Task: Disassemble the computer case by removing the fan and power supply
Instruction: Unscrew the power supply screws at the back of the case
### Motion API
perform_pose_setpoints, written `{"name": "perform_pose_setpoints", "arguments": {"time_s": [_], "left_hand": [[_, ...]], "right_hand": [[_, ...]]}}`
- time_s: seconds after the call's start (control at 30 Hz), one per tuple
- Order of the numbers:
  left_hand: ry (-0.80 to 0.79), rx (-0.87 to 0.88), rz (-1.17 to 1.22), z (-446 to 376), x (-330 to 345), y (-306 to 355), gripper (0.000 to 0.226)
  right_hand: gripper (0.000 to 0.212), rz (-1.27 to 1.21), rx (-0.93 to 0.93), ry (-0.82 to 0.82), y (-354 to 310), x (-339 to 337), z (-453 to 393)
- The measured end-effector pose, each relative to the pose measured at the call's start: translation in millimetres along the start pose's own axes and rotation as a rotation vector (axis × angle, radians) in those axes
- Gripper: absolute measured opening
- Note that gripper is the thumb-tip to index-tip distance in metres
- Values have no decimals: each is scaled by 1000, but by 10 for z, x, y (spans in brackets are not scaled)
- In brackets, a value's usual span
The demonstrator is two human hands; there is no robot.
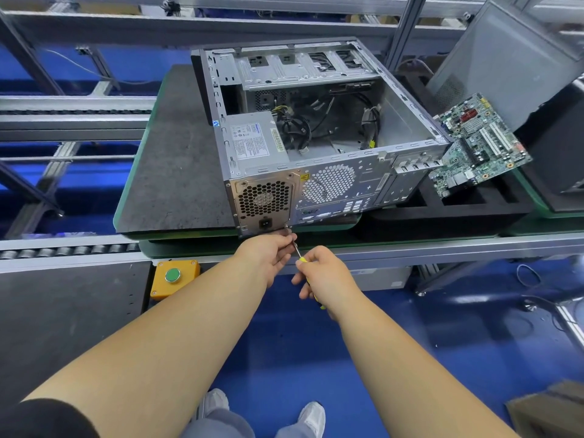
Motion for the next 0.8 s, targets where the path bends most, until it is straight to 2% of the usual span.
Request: {"name": "perform_pose_setpoints", "arguments": {"time_s": [0.53,0.63,0.7,0.8], "left_hand": [[11,37,-23,-83,-29,-23,18],[14,40,-22,-110,-46,-36,11],[15,23,-62,-110,-53,-46,3],[-14,-10,-167,-99,-36,-64,7]], "right_hand": [[9,23,-41,27,55,52,-16],[9,14,-33,26,35,62,-24],[9,-4,-25,24,31,89,-24],[10,-27,-20,23,34,121,-15]]}}
Point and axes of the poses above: each hand's wrist, its own z-axis away from the middle knuckle, its own x-axis out of the palm, y = z × x, the point moved 1 cm from there along -z, towards the middle knuckle, and after that the axes turned 2 degrees about z, right-handed, at the moved point
